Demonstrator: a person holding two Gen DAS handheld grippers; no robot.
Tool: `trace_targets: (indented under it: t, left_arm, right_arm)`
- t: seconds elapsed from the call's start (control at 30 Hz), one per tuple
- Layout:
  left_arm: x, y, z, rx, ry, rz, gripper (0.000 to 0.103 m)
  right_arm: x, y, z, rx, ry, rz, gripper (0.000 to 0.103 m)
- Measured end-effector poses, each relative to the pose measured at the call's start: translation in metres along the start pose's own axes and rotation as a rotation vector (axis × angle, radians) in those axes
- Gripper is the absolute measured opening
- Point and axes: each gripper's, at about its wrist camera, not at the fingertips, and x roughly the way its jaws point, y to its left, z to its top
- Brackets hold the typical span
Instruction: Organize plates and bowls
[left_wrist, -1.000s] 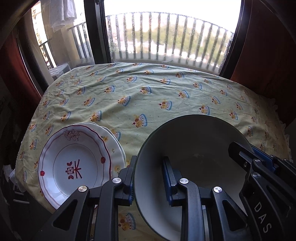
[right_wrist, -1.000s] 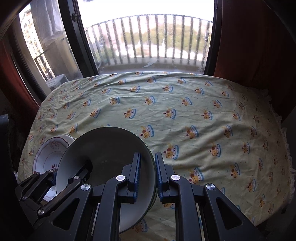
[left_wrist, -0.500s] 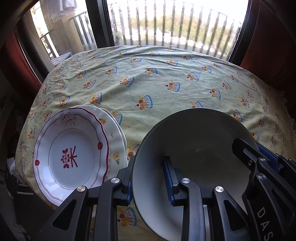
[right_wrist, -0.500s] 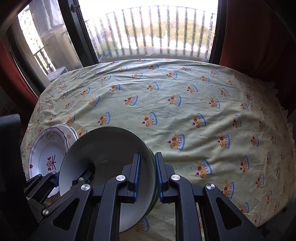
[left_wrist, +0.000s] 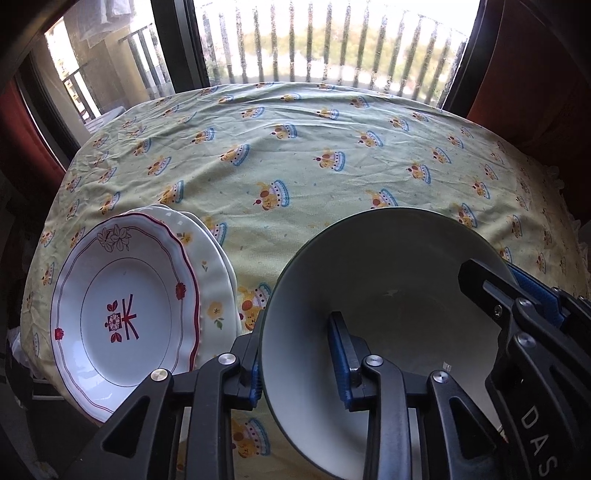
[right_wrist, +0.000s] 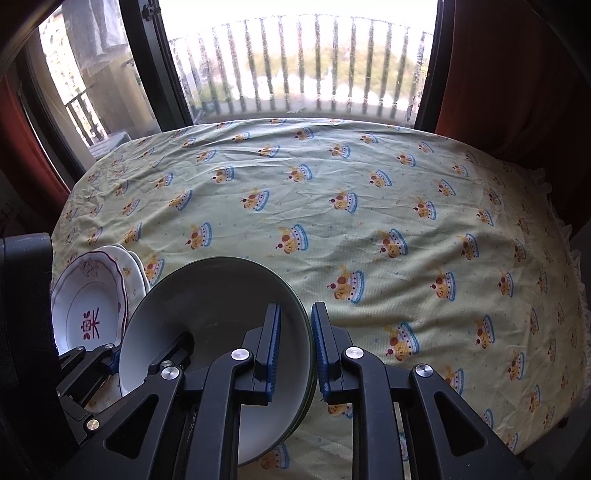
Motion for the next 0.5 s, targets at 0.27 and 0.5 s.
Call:
trace_targets:
  t: [0.27,0.5]
  left_arm:
    - [0.008,0.015,0.006,0.026,0.048,-0.087,0.048]
    - [0.022,0.006,0.012,0.094,0.112,-0.219,0.055]
  right_arm:
    - [0.004,-0.002,-0.004,0.094,0.056,0.043,0.058]
    - [0.012,-0.003,-0.008,0.172,0.103,0.002,0.059]
